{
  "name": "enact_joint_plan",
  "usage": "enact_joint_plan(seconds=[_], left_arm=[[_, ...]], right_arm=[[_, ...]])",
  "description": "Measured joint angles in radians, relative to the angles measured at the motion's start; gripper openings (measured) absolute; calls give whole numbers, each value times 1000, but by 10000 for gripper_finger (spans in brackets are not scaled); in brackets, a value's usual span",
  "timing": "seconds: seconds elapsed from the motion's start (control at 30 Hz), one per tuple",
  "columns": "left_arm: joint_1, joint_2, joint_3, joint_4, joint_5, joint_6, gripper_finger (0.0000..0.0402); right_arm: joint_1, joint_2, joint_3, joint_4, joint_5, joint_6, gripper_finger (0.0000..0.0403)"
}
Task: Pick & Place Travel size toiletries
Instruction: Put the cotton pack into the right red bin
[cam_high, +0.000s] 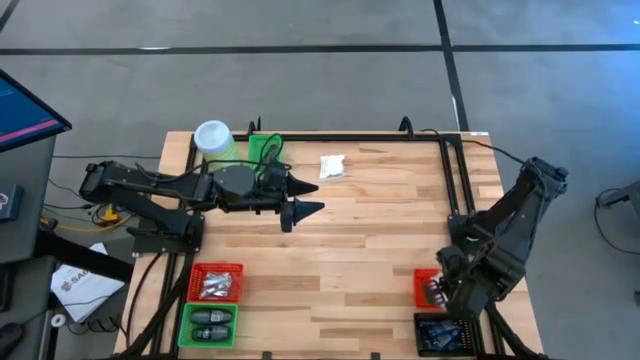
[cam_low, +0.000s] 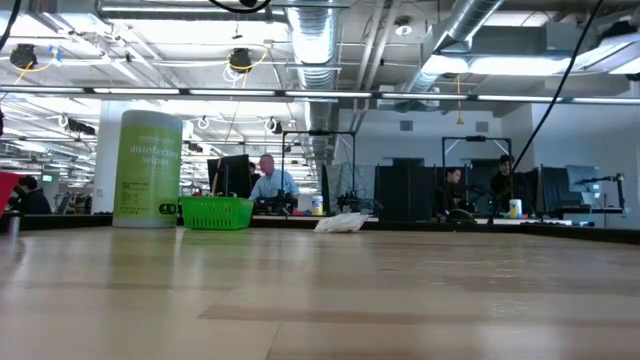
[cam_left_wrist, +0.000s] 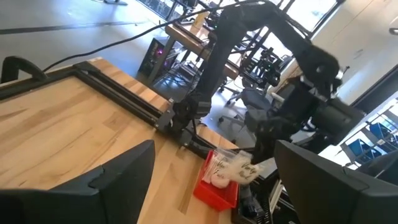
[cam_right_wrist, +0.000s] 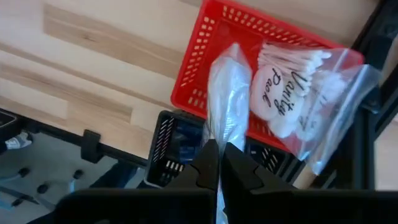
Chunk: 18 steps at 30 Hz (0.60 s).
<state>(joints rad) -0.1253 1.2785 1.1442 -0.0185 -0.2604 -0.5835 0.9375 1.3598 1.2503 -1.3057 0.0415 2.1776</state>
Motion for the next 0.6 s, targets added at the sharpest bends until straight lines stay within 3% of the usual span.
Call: enact_joint_plan(seconds=[0.3,0.6], left_arm=[[0,0,0,0,2,2,324],[-4,0,0,-1,4,2,324]], right_arm=[[-2,0,-179,117,-27,40,0],[-23,-1,-173,50,-16,49,0]])
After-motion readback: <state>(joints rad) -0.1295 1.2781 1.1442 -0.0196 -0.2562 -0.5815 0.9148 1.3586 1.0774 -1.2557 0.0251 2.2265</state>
